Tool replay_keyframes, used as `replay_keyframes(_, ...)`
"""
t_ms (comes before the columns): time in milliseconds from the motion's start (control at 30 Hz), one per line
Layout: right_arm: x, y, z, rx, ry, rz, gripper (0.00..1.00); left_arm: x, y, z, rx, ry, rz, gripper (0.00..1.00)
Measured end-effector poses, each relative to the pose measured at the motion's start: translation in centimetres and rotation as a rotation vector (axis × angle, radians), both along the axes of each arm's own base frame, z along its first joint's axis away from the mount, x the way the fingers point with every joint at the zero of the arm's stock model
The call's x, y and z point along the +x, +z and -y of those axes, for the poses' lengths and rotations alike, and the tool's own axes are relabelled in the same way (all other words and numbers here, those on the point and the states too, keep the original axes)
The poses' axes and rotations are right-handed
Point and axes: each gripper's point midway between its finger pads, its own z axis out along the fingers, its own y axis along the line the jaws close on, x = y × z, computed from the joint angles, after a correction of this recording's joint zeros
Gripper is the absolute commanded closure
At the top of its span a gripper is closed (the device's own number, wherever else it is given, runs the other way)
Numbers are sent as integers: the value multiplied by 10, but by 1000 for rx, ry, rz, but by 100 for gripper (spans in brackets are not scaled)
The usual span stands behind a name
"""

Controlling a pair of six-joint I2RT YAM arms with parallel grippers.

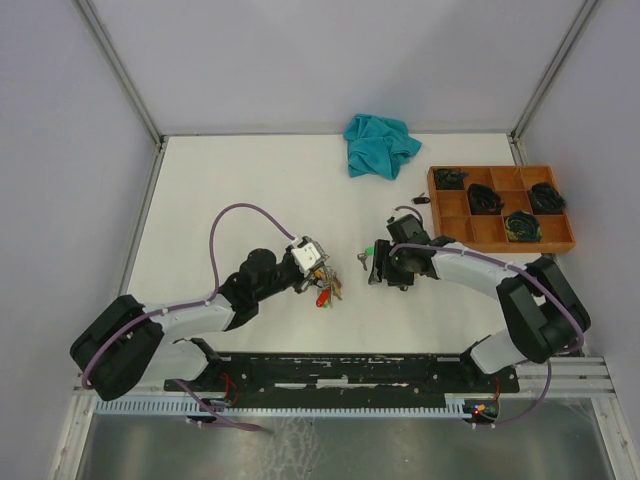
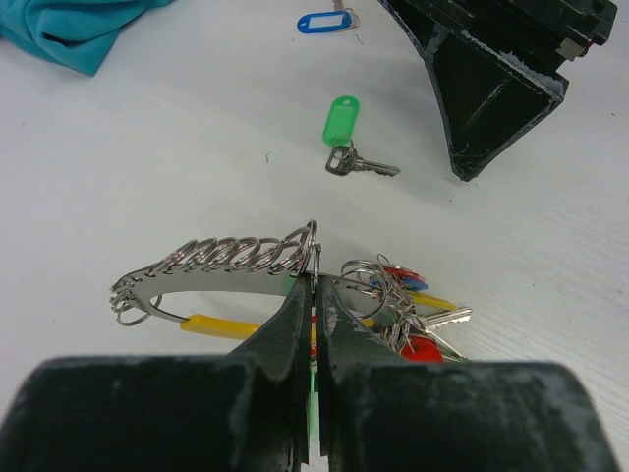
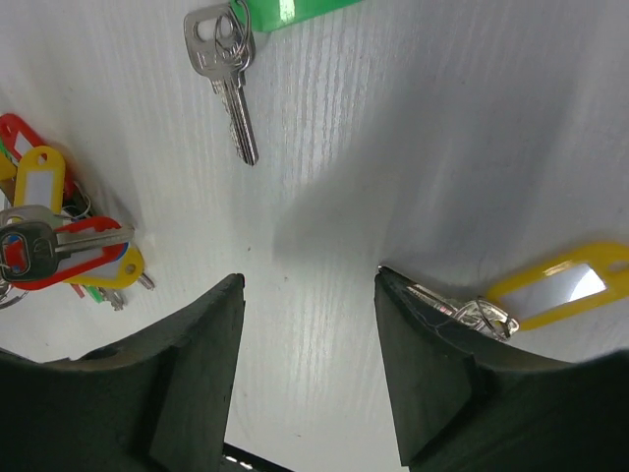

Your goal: Put the keys on the keyring

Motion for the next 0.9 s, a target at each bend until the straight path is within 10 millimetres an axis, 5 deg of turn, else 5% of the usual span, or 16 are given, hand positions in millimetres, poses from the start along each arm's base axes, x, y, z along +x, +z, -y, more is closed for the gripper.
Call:
replay_keyframes(167, 0, 8, 2, -15, 48, 42, 36, 0, 1, 0, -2, 0, 3, 97)
replay_keyframes(467, 1, 59, 33, -95, 135, 189, 44, 0, 3, 0, -5, 0, 5, 97)
replay_keyframes(667, 4, 41, 59, -173, 127, 131, 54, 0, 5, 0, -8, 0, 9, 97)
replay_keyframes(900, 7, 21, 60, -196, 145, 82, 62, 0, 5, 0, -10, -1, 10, 97)
